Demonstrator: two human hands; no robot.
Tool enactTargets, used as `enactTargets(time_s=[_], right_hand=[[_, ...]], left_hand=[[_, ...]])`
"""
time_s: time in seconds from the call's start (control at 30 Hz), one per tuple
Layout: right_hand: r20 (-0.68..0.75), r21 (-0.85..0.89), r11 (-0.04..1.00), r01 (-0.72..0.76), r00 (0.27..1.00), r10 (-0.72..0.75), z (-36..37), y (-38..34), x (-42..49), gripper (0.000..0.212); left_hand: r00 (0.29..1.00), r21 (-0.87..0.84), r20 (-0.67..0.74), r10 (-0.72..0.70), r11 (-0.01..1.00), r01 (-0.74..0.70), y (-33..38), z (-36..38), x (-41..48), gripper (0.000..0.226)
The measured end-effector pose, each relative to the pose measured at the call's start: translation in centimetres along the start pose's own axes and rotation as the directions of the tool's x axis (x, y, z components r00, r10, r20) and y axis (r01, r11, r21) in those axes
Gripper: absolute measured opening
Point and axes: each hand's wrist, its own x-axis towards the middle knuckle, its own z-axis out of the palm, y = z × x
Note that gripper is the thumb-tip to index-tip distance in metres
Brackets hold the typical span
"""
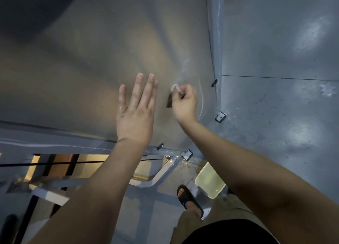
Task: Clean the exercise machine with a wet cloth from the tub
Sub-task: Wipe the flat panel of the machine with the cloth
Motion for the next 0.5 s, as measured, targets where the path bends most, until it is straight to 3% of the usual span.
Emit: enactTargets(time_s=[0.1, 0.27, 0.3, 0.4, 0.43, 0.5], right_hand=[[0.206, -0.045, 0.994, 0.103, 0.974, -0.092, -0.7, 1.6, -1.2, 0.024], [0.02, 0.009, 1.0, 0.005, 1.0, -0.005, -0.3, 1.7, 0.0, 0.028], [0.033, -0.018, 0.999, 0.036, 0.999, -0.035, 0.3, 2.2, -1.6, 0.029], [0.341, -0.047, 0.982, 0.18, 0.927, -0.154, 1.1, 3.6, -6.1, 0.026], [0.359, -0.081, 0.975, 0.208, 0.919, -0.166, 1.0, 3.7, -6.1, 0.024], [0.254, -0.101, 0.983, 0.154, 0.959, -0.124, 0.7, 4.1, -3.7, 0.024]], left_hand=[[1.0, 0.007, 0.001, 0.011, 1.0, -0.011, -0.1, 0.3, -0.2, 0.088], [0.999, 0.008, 0.001, 0.041, 0.999, -0.041, -0.1, 0.4, -0.5, 0.085], [0.999, 0.014, 0.001, 0.045, 0.999, -0.045, -0.1, 0.4, -0.6, 0.082], [0.996, 0.035, 0.036, 0.081, 0.996, -0.082, -0.4, 0.8, -1.7, 0.078], [0.995, 0.04, 0.045, 0.083, 0.996, -0.085, -0.6, 1.2, -2.2, 0.08], [0.994, 0.059, 0.067, 0.091, 0.994, -0.095, -1.0, 1.5, -3.1, 0.085]])
